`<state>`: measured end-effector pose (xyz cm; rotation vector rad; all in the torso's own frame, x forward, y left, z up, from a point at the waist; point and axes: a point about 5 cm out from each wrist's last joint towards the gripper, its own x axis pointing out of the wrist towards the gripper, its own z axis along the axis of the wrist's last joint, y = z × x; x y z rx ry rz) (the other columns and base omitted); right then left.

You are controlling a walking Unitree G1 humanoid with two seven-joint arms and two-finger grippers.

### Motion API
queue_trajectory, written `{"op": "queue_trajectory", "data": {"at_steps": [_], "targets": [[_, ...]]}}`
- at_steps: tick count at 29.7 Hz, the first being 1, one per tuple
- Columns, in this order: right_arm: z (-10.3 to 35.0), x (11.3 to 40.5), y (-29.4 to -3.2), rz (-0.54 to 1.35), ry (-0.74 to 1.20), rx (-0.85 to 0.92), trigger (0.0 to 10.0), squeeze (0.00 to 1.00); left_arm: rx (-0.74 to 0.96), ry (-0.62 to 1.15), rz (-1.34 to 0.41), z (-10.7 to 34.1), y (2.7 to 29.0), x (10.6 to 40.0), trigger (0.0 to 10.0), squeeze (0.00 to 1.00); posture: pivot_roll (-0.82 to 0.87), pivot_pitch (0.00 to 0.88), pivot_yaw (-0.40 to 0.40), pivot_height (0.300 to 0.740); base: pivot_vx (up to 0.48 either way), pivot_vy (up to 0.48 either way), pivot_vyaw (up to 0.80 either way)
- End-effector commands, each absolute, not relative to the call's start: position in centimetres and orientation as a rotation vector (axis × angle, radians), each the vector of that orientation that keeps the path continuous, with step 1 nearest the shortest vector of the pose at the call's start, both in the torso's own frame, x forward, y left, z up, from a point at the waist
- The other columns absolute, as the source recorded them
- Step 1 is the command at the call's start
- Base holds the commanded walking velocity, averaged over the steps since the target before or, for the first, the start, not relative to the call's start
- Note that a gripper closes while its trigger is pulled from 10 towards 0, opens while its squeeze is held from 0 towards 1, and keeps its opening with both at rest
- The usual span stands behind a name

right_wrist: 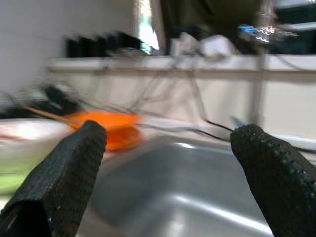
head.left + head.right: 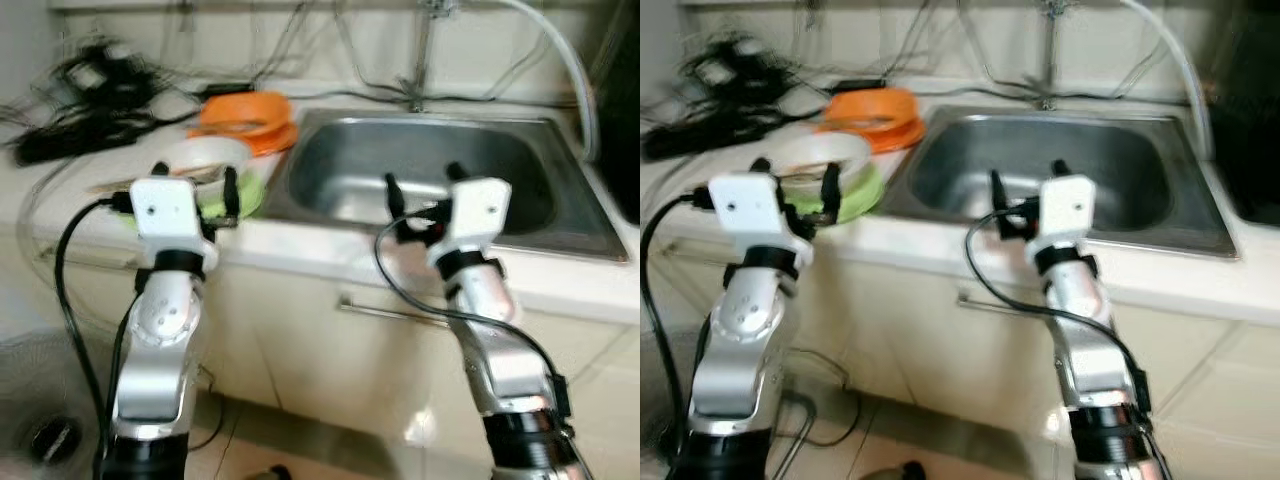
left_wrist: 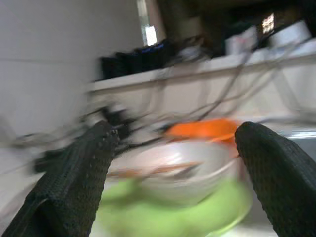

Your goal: Kitchen organization

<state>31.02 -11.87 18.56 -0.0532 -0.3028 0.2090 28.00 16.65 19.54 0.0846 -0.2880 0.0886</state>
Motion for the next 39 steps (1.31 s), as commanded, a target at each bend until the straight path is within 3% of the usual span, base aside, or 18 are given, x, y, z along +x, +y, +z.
{"op": "queue_trajectory", "data": {"at_steps": [1,25,39], "targets": [[18.71,30.87,-11.52,0.224,-0.312,-0.052,10.0,0.00,0.089,-0.313,0.077,20.37,16.44,28.34,10.0,0.00,-0.05,0.048,0.115,0.740,0.461,0.000,0.00],[18.44,30.41,-11.46,0.239,-0.303,-0.052,10.0,0.00,0.088,-0.277,0.098,19.77,16.79,27.90,10.0,0.00,-0.04,0.068,0.106,0.740,0.368,0.000,0.00],[18.35,30.48,-11.46,0.240,-0.298,-0.055,10.0,0.00,0.083,-0.264,0.110,19.62,16.84,28.06,10.0,0.00,-0.04,0.065,0.104,0.740,0.000,0.000,0.00]]}}
